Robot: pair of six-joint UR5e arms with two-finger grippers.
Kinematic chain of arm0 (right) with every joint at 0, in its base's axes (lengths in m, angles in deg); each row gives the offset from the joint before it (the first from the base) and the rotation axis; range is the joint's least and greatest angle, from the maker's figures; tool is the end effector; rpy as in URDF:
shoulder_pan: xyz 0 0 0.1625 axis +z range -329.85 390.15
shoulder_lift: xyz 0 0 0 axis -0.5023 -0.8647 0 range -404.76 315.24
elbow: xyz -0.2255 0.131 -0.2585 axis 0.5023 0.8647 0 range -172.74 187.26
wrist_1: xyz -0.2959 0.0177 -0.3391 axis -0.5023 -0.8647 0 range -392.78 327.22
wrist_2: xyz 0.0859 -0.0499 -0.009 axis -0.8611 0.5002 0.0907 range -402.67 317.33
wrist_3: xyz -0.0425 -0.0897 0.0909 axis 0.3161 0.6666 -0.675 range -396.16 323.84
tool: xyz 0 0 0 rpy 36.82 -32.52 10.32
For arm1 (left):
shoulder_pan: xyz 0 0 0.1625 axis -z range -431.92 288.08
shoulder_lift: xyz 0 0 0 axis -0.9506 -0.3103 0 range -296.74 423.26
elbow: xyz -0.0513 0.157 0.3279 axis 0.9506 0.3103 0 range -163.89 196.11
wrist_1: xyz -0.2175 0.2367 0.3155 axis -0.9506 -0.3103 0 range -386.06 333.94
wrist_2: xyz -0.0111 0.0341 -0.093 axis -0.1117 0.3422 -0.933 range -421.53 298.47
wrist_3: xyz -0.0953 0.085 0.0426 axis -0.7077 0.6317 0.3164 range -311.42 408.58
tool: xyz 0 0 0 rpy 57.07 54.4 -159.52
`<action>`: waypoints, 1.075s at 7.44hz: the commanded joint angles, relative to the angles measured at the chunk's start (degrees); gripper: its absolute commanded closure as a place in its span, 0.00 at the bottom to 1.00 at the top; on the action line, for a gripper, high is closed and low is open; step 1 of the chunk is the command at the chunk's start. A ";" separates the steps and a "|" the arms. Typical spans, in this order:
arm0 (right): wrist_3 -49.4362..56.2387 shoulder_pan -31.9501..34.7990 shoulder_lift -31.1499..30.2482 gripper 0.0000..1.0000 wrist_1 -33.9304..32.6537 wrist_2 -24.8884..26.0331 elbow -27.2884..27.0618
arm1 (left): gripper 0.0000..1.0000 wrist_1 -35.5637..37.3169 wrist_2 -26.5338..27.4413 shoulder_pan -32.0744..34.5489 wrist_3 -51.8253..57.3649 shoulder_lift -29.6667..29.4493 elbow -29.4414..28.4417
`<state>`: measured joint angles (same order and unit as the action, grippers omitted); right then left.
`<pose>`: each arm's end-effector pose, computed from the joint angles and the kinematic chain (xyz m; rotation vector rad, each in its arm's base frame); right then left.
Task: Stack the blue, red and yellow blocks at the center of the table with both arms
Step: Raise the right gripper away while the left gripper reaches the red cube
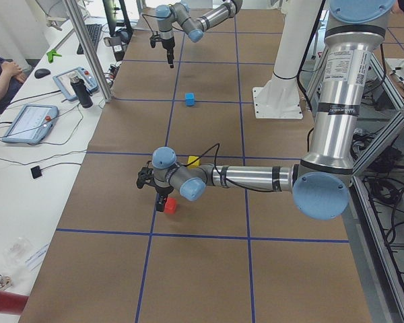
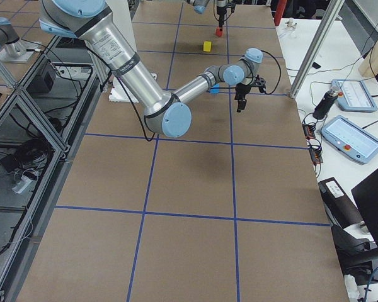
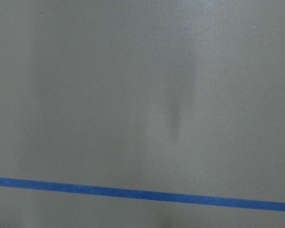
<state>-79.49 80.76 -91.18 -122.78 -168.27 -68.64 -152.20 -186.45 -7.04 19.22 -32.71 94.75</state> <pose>-0.4451 -0.6287 0.2630 -0.0277 -0.7841 -0.0946 0.2074 -0.5750 0.6118 0.1899 0.7660 0.0935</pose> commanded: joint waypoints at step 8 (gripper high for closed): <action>8.32 6.06 -4.54 0.00 -0.08 -1.93 -0.12 | 1.00 3.39 -0.33 -0.46 0.00 -2.01 0.69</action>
<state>-74.18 85.11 -94.25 -122.87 -170.17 -68.68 -153.89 -186.58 -7.51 19.16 -33.48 92.56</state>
